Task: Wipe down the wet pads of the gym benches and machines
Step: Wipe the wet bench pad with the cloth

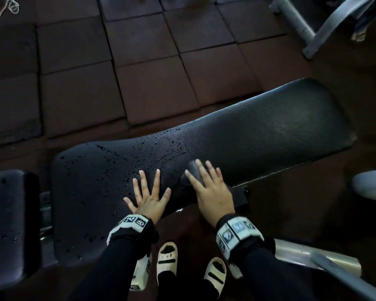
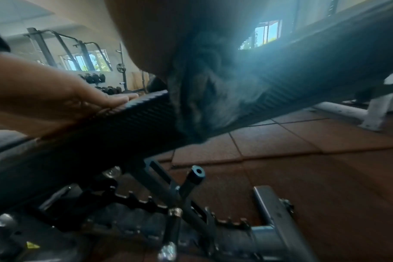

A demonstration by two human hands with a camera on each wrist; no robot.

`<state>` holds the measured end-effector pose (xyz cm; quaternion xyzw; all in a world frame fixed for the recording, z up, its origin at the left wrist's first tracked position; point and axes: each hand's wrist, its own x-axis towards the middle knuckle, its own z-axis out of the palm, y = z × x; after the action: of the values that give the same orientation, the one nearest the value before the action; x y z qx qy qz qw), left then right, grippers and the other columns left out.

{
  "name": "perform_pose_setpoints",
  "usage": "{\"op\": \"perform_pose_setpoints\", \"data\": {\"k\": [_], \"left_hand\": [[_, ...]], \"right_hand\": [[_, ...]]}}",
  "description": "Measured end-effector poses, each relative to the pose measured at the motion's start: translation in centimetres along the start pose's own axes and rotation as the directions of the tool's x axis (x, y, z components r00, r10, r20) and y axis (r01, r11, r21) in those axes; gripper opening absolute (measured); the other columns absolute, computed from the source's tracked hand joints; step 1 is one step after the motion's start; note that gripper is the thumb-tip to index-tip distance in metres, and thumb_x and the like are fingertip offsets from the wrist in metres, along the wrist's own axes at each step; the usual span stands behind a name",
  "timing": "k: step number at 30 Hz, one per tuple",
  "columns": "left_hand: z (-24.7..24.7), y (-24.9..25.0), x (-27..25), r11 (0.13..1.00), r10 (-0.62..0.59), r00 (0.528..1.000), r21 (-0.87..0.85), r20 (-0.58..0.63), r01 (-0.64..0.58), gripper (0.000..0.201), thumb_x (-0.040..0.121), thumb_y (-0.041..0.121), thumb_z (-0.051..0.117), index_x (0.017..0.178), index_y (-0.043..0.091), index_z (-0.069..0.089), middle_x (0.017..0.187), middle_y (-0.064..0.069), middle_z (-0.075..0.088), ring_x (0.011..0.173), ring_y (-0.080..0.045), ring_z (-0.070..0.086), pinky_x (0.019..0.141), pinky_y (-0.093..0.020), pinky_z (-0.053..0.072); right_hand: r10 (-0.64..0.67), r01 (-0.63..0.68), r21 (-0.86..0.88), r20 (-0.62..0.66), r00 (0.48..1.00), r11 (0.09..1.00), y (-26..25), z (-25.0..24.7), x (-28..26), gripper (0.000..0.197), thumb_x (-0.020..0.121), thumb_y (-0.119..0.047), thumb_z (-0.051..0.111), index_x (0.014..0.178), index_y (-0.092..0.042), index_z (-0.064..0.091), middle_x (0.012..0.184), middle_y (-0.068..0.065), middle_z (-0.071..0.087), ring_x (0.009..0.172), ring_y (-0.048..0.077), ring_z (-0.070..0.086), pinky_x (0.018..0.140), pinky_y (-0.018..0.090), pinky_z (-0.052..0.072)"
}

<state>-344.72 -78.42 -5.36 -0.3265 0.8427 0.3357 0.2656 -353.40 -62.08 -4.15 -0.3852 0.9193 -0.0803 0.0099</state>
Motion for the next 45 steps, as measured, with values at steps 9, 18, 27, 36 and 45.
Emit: {"op": "perform_pose_setpoints", "data": {"k": [9,18,27,36,45], "left_hand": [[-0.1,-2.9,-0.7,0.982,0.144,0.978,0.143,-0.148,-0.123,0.070,0.075,0.080,0.002,0.138,0.057,-0.016,0.147,0.023,-0.034,0.136,-0.001,-0.029,0.113,-0.050,-0.012],[0.0,-4.3,-0.2,0.961,0.231,0.961,0.188,-0.155,-0.200,0.072,0.075,0.077,0.001,0.142,0.054,-0.012,0.148,0.024,-0.034,0.134,0.002,-0.034,0.112,-0.048,-0.018],[-0.3,-8.2,-0.5,0.911,0.382,0.908,0.232,-0.174,-0.340,0.072,0.083,0.076,-0.001,0.148,0.045,0.002,0.155,0.022,-0.018,0.141,0.001,-0.020,0.115,-0.042,-0.014],[-1.2,-15.9,-2.2,0.960,0.235,0.950,0.203,-0.207,-0.194,0.073,0.081,0.077,0.000,0.147,0.045,0.006,0.155,0.020,-0.016,0.141,0.000,-0.021,0.115,-0.050,-0.007],[-1.2,-17.6,-3.2,0.992,0.075,0.979,0.111,-0.191,-0.054,0.073,0.075,0.077,0.002,0.144,0.052,0.000,0.151,0.021,-0.026,0.138,-0.005,-0.028,0.113,-0.055,-0.009]], "right_hand": [[0.574,-0.466,0.387,-0.235,0.784,0.796,6.8,-1.4,-4.6,0.052,0.095,-0.013,0.040,0.145,-0.025,0.030,0.157,0.010,0.002,0.143,0.031,0.002,0.106,0.034,0.022],[0.868,-0.497,0.723,-0.308,0.391,0.480,10.8,-2.6,-1.6,0.054,0.100,-0.015,0.037,0.148,-0.007,0.014,0.154,0.019,-0.002,0.143,0.027,0.002,0.105,0.000,0.004],[0.912,-0.437,0.874,-0.016,0.409,0.212,-1.9,3.4,-2.0,0.063,0.099,-0.030,0.031,0.148,-0.023,-0.008,0.158,0.011,0.002,0.144,0.020,0.012,0.116,0.033,0.020],[0.809,-0.431,0.860,0.036,0.587,0.274,-12.8,6.5,-3.0,0.069,0.099,-0.020,0.036,0.144,-0.028,-0.016,0.155,0.003,-0.019,0.140,-0.005,-0.011,0.107,0.003,0.009],[0.760,-0.554,0.614,-0.122,0.638,0.563,-9.6,4.7,-3.1,0.061,0.099,-0.027,0.034,0.150,-0.024,0.000,0.154,0.011,-0.018,0.144,0.028,-0.005,0.110,0.028,0.025]]}}
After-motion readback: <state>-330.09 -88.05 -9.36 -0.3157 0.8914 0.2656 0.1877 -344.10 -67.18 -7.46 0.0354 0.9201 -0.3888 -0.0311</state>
